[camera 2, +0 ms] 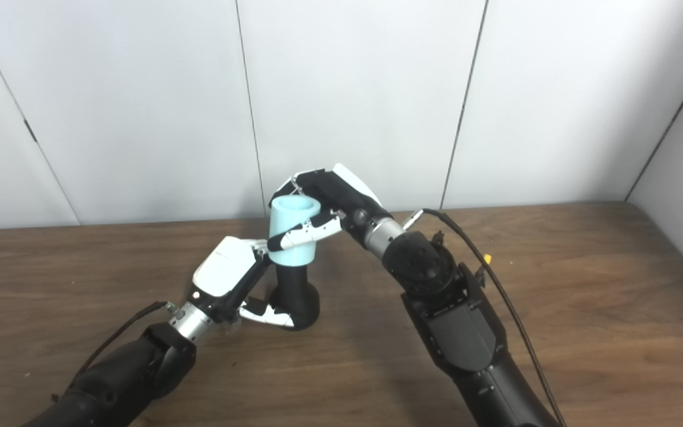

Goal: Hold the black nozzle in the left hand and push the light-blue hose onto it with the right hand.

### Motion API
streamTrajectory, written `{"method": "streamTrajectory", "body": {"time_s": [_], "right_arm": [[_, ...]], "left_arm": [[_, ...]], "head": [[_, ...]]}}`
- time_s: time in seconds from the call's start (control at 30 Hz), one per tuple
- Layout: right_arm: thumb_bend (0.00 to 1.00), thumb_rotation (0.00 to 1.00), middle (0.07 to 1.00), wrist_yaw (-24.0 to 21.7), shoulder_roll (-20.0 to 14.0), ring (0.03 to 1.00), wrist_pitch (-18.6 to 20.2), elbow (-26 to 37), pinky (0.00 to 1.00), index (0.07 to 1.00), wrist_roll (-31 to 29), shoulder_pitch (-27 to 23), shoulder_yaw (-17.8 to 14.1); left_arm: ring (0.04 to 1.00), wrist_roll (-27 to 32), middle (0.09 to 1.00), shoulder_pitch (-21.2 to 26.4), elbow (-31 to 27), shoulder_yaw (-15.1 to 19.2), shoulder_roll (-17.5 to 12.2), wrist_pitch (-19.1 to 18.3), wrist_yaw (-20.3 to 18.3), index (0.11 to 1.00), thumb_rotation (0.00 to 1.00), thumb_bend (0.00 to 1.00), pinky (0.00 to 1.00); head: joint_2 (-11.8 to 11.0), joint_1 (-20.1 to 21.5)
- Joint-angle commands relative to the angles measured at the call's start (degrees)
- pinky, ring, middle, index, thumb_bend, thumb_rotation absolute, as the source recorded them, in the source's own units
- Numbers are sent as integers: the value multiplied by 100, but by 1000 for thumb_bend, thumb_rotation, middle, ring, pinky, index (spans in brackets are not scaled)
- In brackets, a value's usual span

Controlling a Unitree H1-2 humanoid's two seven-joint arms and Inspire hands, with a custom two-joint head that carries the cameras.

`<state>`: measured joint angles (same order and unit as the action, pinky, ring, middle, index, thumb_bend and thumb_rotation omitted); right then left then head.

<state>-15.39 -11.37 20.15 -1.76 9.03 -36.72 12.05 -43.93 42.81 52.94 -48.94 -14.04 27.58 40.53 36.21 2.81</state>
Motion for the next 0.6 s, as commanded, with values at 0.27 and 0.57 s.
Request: {"method": "streamTrajectory", "body": {"time_s": [0.27,0.57], "right_arm": [[504,0,486,-244,-230,449,-381,467,370,491,48,-214,17],[503,0,482,-501,-327,442,-699,501,368,507,36,-102,196]], "left_arm": [[565,-263,483,-1144,360,-323,267,-69,-446,480,0,527,473],[568,-248,513,-1139,311,-273,264,-71,-466,463,0,524,477]], "head": [[86,-34],[156,-52]]}}
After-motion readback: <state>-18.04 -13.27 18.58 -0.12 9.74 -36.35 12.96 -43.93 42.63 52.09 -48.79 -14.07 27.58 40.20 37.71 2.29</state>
